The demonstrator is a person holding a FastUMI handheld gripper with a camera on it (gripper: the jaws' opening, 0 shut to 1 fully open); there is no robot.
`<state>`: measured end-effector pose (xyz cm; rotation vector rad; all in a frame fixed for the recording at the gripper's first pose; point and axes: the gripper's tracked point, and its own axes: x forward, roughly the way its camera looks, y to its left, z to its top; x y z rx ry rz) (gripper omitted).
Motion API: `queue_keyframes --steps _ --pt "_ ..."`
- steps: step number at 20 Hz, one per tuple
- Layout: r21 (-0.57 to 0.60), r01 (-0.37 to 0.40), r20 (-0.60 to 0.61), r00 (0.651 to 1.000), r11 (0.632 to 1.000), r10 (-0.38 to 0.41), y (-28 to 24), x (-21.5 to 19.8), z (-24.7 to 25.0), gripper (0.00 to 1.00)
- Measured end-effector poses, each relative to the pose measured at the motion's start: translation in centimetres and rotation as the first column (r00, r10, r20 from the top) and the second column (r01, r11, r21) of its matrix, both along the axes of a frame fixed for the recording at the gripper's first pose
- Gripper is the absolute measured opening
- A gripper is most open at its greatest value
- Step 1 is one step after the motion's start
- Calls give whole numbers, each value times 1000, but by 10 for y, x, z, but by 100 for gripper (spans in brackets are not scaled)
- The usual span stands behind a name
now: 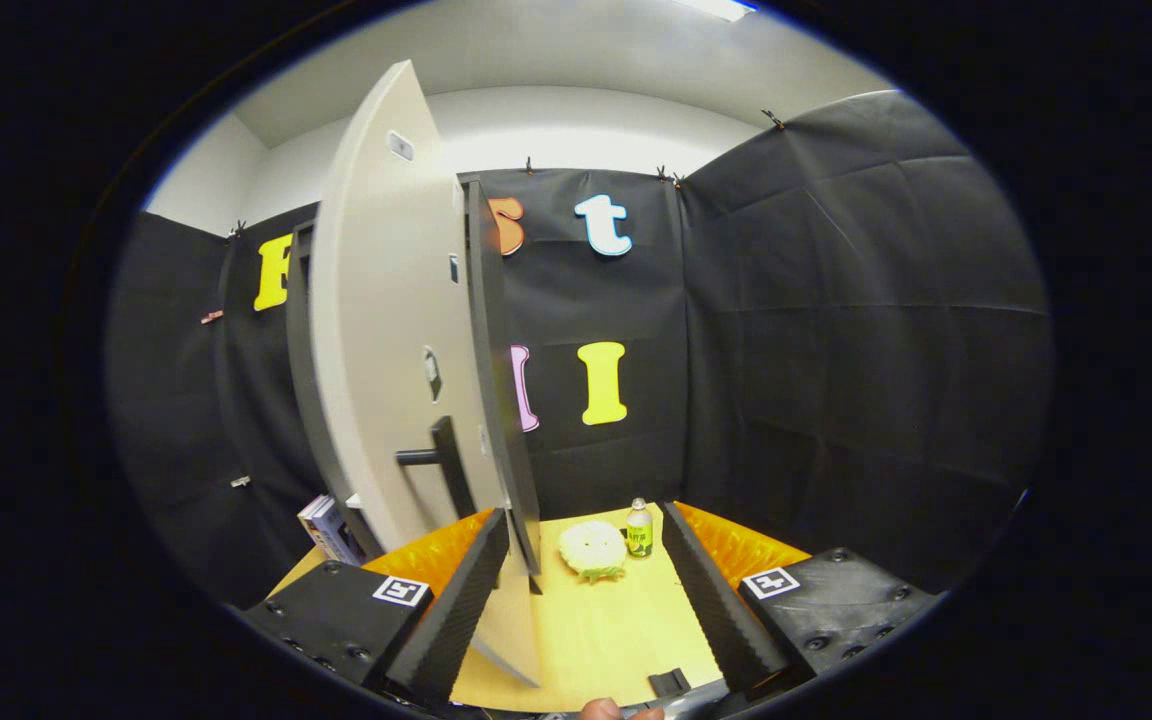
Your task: Open the shoe cabinet door, grab the shoes and put them into the shoe cabinet, then close the shoe cabinet door.
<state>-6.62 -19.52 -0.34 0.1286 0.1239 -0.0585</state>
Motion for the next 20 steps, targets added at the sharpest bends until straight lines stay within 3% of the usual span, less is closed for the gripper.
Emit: queue_keyframes --steps 5,11,20 --pt "42 -31 1 1000 999 31 11 28 -1 98" --pt "44 -43 2 999 998 43 28 24 -3 98" --pt "30 -7 9 1000 1000 6 101 9 1 98"
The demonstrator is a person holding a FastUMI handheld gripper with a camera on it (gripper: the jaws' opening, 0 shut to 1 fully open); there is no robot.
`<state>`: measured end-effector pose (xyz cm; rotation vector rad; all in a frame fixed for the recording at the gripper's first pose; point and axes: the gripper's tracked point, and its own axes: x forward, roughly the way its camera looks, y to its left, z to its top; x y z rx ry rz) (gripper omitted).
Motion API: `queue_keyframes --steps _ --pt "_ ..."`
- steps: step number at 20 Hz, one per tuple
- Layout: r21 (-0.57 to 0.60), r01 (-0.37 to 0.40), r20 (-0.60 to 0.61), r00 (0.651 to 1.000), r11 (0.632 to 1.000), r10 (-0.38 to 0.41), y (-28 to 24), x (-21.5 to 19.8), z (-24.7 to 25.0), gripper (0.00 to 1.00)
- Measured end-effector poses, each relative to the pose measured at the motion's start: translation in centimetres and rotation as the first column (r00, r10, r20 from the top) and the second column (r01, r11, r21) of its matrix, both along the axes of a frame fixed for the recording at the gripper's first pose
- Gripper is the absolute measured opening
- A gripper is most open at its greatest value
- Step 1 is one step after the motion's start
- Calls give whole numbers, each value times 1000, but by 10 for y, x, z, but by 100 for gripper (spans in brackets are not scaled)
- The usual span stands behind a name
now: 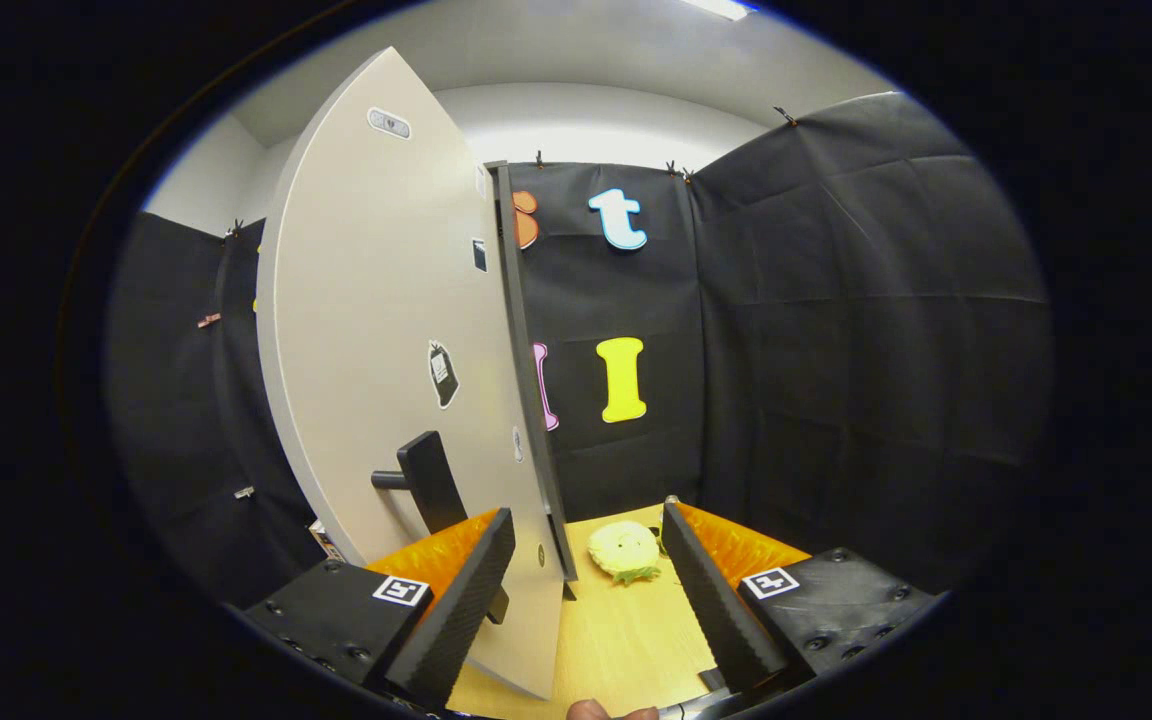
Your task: Open the shoe cabinet door, grab the shoes and put them into the shoe cabinet, then close the shoe cabinet door.
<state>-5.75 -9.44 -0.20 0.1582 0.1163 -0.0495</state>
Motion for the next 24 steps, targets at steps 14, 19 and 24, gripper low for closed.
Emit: queue_keyframes --steps 14,19,24 --pt "70 -163 -17 986 984 164 143 39 -9 98" --pt "38 -203 -10 979 978 204 184 58 -13 98" --pt "0 -194 23 981 981 194 178 64 -3 98"
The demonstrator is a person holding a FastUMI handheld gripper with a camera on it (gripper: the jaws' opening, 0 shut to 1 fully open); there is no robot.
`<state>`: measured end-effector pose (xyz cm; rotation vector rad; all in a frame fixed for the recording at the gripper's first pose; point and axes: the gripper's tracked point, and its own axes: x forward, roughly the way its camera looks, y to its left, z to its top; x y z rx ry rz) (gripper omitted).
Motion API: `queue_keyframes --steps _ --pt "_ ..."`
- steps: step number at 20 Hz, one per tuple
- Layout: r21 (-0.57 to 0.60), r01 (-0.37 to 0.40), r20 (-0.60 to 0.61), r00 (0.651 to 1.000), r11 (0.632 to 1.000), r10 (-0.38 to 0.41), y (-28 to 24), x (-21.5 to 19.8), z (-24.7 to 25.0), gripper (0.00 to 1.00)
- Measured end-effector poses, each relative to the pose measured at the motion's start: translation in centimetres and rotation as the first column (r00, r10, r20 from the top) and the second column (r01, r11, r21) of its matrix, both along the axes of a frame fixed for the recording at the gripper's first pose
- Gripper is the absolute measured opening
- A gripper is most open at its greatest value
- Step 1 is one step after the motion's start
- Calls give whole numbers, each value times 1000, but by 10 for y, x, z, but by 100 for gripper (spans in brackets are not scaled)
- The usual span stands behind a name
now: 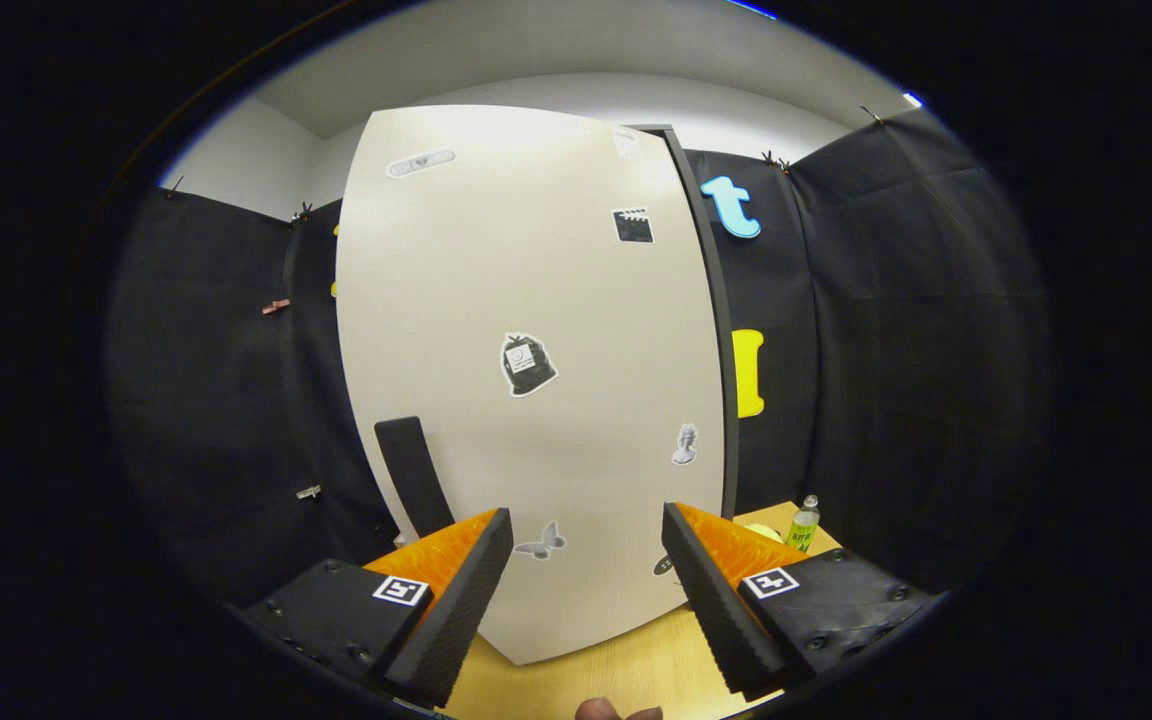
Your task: Open the shoe cabinet door, grab the shoes and put them into the shoe cabinet, then close the shoe cabinet door.
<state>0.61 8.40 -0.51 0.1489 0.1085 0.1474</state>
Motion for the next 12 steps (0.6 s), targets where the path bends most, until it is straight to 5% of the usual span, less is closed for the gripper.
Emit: queue_keyframes --steps 12 --pt "-31 31 50 998 999 -30 -68 -17 12 98"
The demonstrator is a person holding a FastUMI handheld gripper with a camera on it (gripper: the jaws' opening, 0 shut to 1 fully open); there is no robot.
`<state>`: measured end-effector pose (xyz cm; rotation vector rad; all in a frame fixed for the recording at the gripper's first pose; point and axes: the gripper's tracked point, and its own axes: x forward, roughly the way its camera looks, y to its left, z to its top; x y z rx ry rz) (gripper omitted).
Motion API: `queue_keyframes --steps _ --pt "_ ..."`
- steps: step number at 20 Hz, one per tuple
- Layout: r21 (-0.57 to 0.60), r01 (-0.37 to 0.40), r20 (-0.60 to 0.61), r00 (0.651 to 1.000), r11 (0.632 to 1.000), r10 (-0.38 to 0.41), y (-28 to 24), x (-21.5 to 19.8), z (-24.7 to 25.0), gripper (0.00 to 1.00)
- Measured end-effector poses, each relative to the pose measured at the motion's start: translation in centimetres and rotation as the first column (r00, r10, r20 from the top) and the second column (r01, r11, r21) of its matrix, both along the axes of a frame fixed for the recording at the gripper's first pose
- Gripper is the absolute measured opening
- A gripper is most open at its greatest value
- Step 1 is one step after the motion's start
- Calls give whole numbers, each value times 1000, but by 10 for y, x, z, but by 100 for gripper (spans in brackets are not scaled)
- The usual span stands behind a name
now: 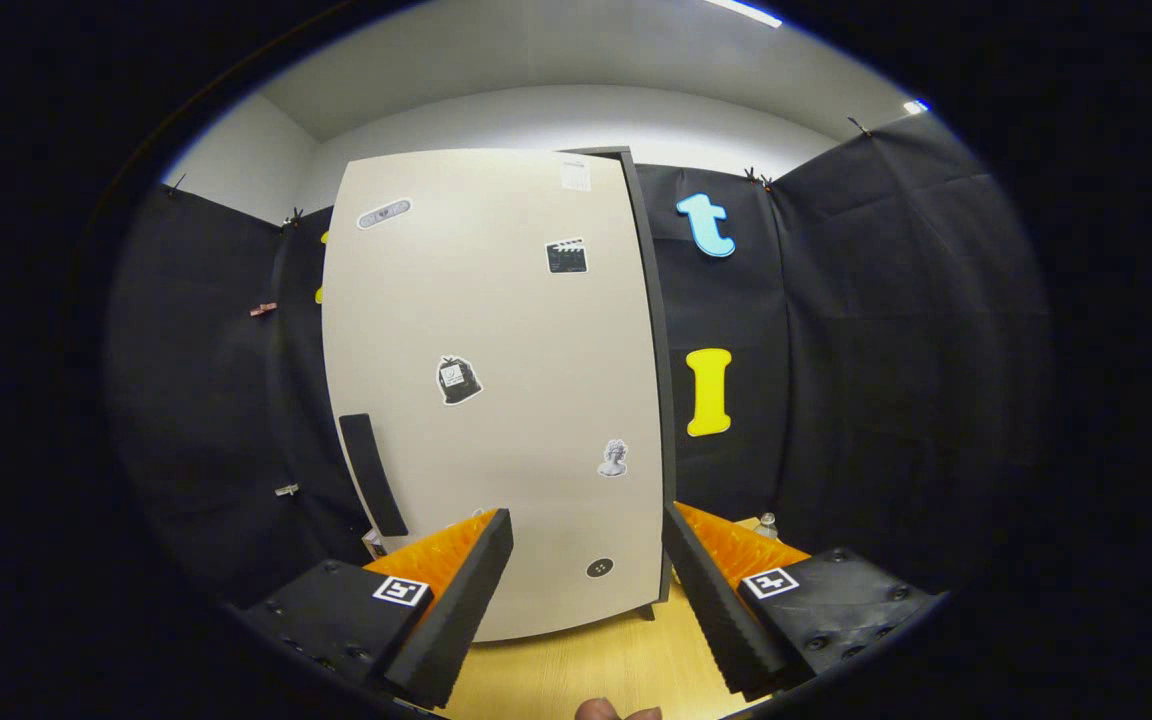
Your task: Open the shoe cabinet door, grab the shoes and put them into the shoe cabinet, then close the shoe cabinet door.
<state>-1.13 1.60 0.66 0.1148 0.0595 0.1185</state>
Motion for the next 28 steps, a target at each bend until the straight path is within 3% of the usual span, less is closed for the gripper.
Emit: queue_keyframes --steps 16,28 --pt "25 70 8 998 997 -70 -36 -9 1 98" --pt "36 41 26 999 999 -42 -44 -14 6 98"
